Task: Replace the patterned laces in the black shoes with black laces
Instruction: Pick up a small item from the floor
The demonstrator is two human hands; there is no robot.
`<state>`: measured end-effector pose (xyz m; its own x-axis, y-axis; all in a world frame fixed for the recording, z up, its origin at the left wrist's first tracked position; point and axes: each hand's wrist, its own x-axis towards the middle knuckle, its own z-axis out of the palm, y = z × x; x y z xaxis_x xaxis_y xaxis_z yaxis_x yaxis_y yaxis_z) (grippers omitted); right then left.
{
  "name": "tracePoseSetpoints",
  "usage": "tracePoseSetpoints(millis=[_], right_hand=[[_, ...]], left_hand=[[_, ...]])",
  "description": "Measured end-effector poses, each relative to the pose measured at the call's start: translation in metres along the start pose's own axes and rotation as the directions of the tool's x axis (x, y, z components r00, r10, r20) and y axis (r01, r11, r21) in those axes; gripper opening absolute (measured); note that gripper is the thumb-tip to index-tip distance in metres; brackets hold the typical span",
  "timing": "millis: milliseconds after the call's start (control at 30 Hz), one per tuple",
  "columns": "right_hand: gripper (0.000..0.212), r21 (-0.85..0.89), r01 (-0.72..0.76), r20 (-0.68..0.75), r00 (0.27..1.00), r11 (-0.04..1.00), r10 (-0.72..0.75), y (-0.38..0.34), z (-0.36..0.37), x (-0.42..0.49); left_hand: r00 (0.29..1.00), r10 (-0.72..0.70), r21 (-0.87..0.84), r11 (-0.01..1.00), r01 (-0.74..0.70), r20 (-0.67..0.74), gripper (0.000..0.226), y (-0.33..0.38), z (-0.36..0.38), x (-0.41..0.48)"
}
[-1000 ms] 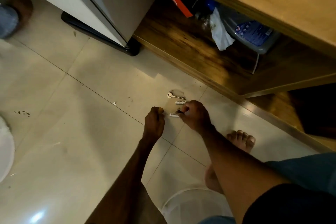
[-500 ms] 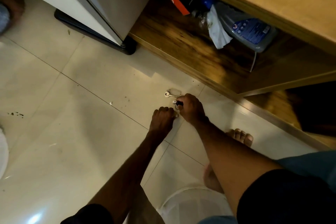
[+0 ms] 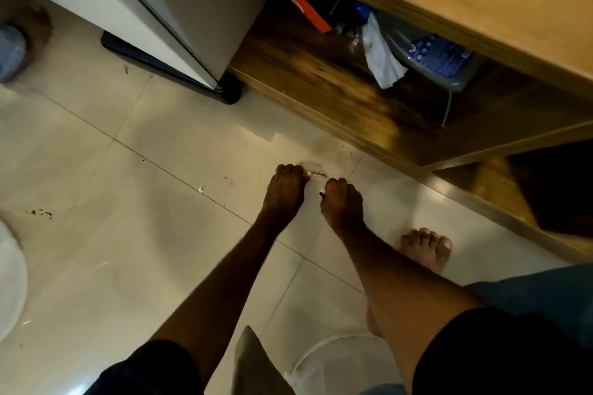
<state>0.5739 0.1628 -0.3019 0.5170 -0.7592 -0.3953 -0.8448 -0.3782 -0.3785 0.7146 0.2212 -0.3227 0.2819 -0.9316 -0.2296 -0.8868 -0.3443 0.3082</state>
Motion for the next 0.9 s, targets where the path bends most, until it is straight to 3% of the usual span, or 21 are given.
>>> tracePoseSetpoints(millis=[100,233,400,667,900], right_hand=[[0.029,0.016,-0.121,0.06,0.991,0.993,0.12,0.004,0.0,-0.001],[0.035,0.027,-0.171,0.043,0.985,0.985,0.17,0.003,0.004,-0.001],[0.042,0.007,-0.167,0.05,0.985,0.986,0.166,0.001,0.003,-0.003],[0.042,0.04,-0.213,0.088,0.974,0.976,0.209,0.0,-0.01,-0.004],[0.044,0.129,-0.352,0.163,0.93,0.927,0.33,-0.009,-0.022,0.0]], left_hand=[[0.998,0.065,0.027,0.997,-0.066,0.008,0.024,0.003,-0.008,0.011],[0.974,0.22,0.097,0.97,-0.225,0.059,0.026,-0.009,0.004,0.021],[0.958,0.287,0.232,0.931,-0.282,0.014,0.014,-0.006,0.008,0.011],[0.998,0.063,0.18,0.982,-0.064,0.012,0.015,0.004,0.011,-0.007],[0.966,-0.236,-0.111,0.962,0.248,0.108,0.02,0.004,0.006,-0.016]])
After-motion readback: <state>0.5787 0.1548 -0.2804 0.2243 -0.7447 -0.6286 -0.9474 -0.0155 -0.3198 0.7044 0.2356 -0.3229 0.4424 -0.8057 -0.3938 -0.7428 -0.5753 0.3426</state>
